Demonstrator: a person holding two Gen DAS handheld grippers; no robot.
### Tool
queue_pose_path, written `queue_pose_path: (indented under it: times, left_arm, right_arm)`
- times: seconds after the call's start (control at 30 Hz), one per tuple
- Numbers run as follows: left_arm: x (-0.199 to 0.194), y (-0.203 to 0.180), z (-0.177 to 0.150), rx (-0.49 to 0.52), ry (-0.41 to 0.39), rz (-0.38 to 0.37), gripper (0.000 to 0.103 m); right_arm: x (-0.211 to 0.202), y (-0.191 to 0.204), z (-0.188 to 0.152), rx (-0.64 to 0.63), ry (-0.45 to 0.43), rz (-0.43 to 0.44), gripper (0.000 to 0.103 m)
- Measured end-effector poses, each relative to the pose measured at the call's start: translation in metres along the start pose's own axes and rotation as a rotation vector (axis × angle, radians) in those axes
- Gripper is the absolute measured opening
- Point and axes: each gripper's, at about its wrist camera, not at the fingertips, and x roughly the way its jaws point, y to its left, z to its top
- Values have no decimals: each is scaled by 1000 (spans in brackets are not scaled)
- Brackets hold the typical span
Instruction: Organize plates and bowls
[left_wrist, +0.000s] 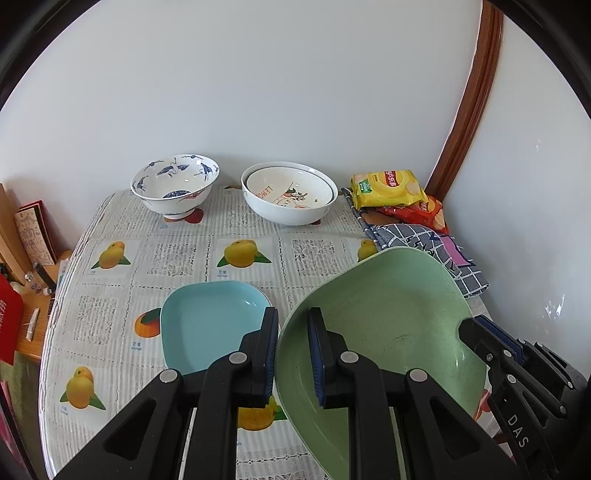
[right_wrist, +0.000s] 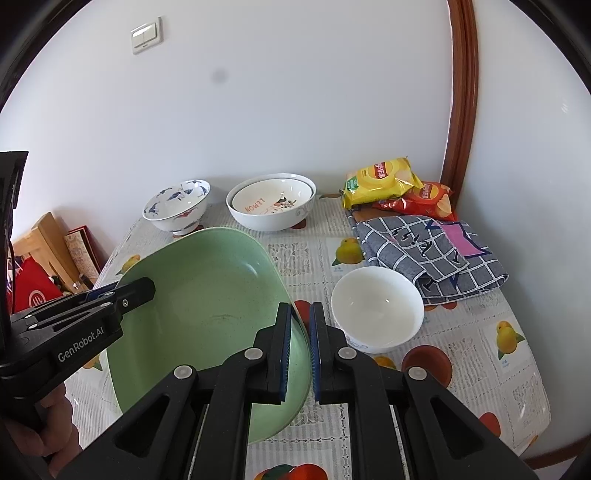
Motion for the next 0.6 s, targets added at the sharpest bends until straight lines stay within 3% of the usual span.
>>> queue_pose_path:
  times: [0.6]
  left_arm:
    - [24, 22, 2, -20, 33, 3, 16]
  right_arm:
    - [28, 15, 2, -4, 37, -2, 10]
